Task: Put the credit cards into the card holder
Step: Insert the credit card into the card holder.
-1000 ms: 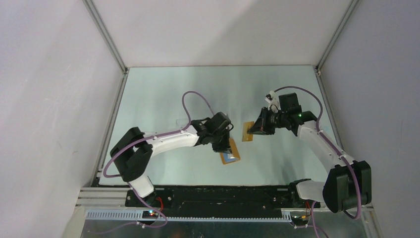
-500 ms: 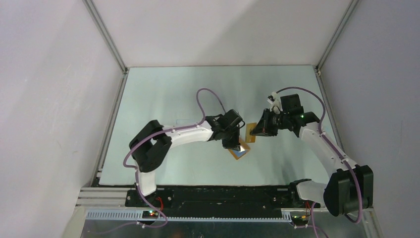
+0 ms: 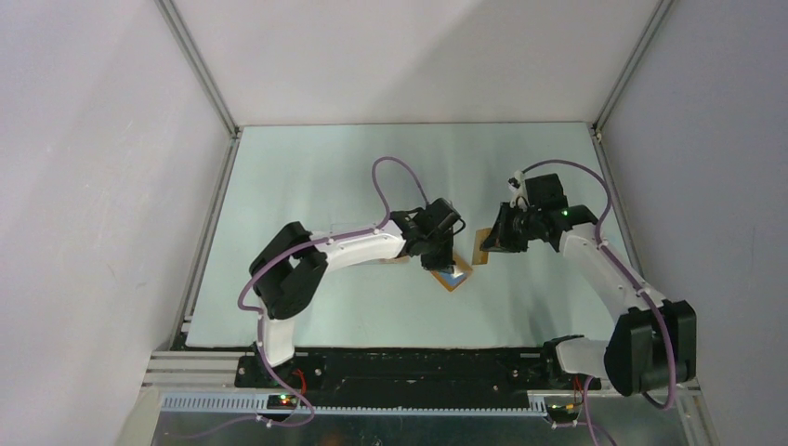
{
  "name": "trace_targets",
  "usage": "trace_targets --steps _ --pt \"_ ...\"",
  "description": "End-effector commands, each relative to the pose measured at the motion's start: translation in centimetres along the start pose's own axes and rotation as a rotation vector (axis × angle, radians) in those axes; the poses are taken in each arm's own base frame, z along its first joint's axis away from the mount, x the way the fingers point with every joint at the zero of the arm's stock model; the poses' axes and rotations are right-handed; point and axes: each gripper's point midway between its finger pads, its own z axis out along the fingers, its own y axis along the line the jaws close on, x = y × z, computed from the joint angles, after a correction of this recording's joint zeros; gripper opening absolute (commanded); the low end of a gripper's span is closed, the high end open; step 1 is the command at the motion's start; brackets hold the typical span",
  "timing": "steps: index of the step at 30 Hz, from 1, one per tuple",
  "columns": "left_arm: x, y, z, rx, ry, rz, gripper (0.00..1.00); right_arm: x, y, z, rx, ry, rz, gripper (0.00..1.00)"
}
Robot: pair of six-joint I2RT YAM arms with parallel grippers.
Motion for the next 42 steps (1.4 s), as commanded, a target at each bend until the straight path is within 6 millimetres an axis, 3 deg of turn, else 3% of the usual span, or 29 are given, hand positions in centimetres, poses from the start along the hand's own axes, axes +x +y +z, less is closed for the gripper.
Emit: trace_targets --steps 1,6,8,12,17,23,26,28,31,35,38,42 --pt "-3.1 -0.2 -0.7 -0.008 -0.074 0.016 0.06 -4.8 -3.7 1.0 0.186 -0.125 -0.003 0.0" --pt "-4.5 -0.4 -1.1 -0.006 -0.095 0.023 0.06 -6.3 -6.0 4.7 0.238 -0.061 0.017 0.0" --pt "-5.0 -0.4 -1.2 -0.009 -0.103 0.027 0.06 -5.7 -7.0 7.2 0.227 0.012 0.034 0.0" --pt "-5.7 -0.3 -1.0 -0.013 -0.104 0.029 0.06 -4.6 -5.6 9.8 0.084 0.101 0.043 0.0" --pt "-5.9 -0.1 -0.3 -0.022 -0.091 0.039 0.07 -2.5 -4.2 11.1 0.013 0.176 0.043 0.0" --pt "-6.0 -0.4 0.2 -0.012 -0.076 0.042 0.08 -0.2 -0.7 10.5 -0.093 0.209 0.055 0.0" --pt "-5.8 -0.2 0.6 -0.019 -0.067 0.042 0.09 0.6 -1.2 10.0 -0.062 0.208 0.071 0.0" --pt "-5.5 0.1 1.2 -0.026 -0.049 0.041 0.09 1.1 -2.6 9.3 0.007 0.196 0.081 0.0" --pt "-4.9 0.7 2.3 -0.046 -0.025 0.041 0.09 0.5 -4.9 7.5 0.14 0.135 0.053 0.0" --pt "-4.3 1.6 3.6 -0.073 -0.004 0.045 0.09 -0.9 -6.0 4.4 0.236 0.037 0.019 0.0" --pt "-4.3 1.4 4.2 -0.071 0.001 0.053 0.09 -2.3 -4.9 2.3 0.211 -0.053 -0.018 0.0" --pt "-4.0 1.3 5.2 -0.083 0.021 0.074 0.09 -2.7 -2.4 1.1 0.083 -0.076 -0.05 0.0"
